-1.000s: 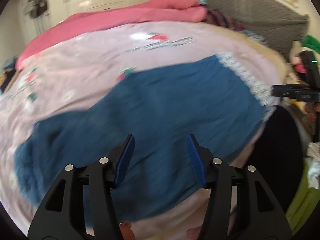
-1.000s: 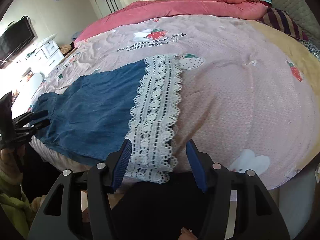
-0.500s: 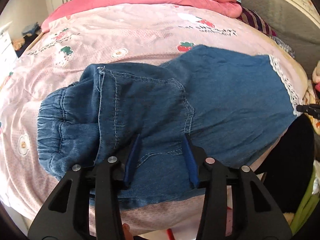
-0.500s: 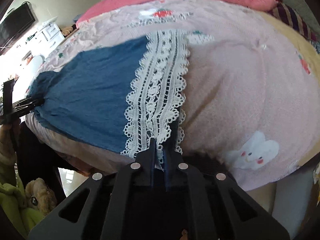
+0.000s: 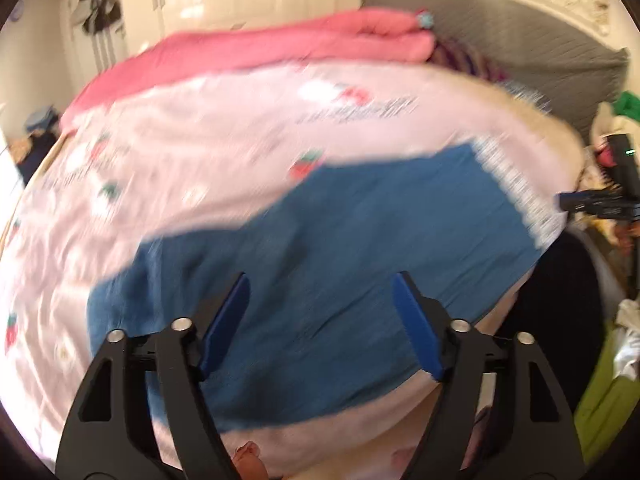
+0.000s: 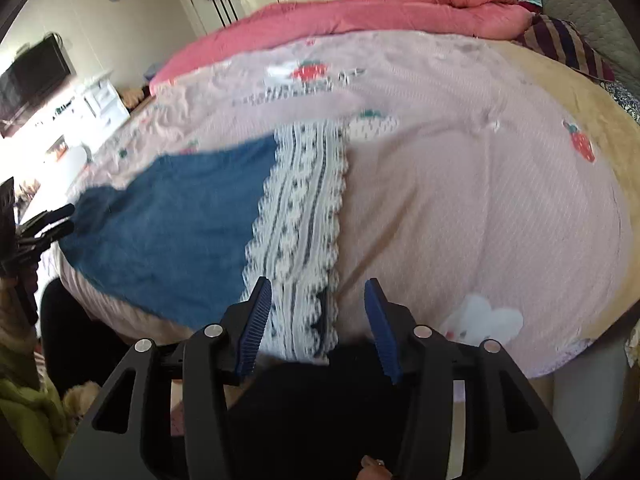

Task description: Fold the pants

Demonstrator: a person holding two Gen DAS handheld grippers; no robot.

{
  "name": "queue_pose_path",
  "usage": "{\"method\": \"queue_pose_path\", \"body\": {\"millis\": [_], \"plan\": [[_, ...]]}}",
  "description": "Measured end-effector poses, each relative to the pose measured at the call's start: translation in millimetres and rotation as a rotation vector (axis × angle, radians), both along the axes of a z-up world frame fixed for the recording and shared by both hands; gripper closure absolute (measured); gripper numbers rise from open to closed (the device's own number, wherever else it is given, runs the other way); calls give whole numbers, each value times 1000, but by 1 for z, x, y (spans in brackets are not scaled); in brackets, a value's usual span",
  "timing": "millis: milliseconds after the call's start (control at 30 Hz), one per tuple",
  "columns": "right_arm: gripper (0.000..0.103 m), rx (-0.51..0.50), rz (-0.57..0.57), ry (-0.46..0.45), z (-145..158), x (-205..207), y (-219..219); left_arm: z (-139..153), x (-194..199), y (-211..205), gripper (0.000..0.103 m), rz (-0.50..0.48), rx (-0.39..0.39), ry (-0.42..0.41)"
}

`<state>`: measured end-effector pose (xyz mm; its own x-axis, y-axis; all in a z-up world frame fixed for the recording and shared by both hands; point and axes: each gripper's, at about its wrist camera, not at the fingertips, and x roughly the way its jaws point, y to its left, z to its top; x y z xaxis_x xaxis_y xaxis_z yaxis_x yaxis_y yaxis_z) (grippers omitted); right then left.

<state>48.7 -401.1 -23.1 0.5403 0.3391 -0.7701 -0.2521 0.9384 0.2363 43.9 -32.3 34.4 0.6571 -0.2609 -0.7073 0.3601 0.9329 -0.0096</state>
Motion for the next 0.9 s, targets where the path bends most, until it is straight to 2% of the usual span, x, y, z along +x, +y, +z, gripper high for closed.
{"method": "queue_pose_path", "body": {"millis": [100,233,333,500,700,733,800,900], "plan": [[46,31,14,-37,11,23,0,15,7,-37,22,-77,-10,-55],[41,66,37,-57,20,64,5,16,16,-90,10,-160,-28,-89],[35,78,71,-43,19,97,11,7,20,-122,10,-219,-39,-69],[33,55,124,12,1,140,21,-9,19,-162,10,-310,-54,-44],[33,61,165,72,-21,161,29,-27,9,-206,10,-437,-57,-12],[34,72,173,78,-23,163,29,-29,7,-213,10,-458,-56,-12],[48,83,206,89,-25,166,30,-33,3,-226,10,-485,-56,-8],[58,81,227,98,-23,166,31,-40,-1,-246,10,-520,-51,-4]]}}
